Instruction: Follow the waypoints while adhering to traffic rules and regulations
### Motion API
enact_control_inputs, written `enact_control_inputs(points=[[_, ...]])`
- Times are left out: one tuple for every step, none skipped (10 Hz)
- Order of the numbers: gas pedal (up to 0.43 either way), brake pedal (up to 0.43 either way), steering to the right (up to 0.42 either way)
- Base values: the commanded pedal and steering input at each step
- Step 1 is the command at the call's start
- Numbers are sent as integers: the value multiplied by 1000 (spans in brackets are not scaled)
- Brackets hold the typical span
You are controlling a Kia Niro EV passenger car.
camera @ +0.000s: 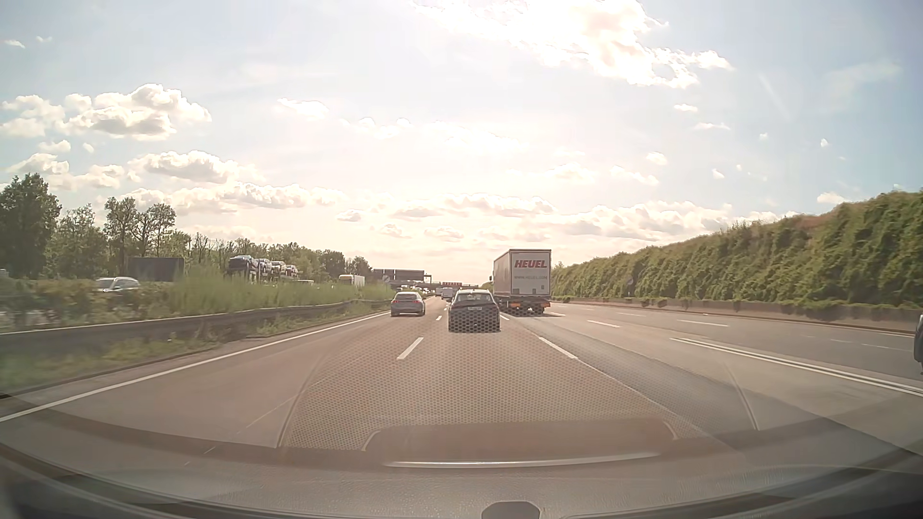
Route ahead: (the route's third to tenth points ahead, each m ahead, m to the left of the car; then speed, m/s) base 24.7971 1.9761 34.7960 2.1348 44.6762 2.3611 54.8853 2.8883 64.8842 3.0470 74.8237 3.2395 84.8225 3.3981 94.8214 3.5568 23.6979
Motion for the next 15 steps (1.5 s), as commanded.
enact_control_inputs(points=[[130,0,-2],[130,0,0],[130,0,1],[130,0,1],[130,0,0],[130,0,0],[130,0,0],[130,0,-2],[130,0,-3],[130,0,-3],[130,0,-4],[130,0,-4],[138,0,-3],[138,0,-3],[138,0,-3]])
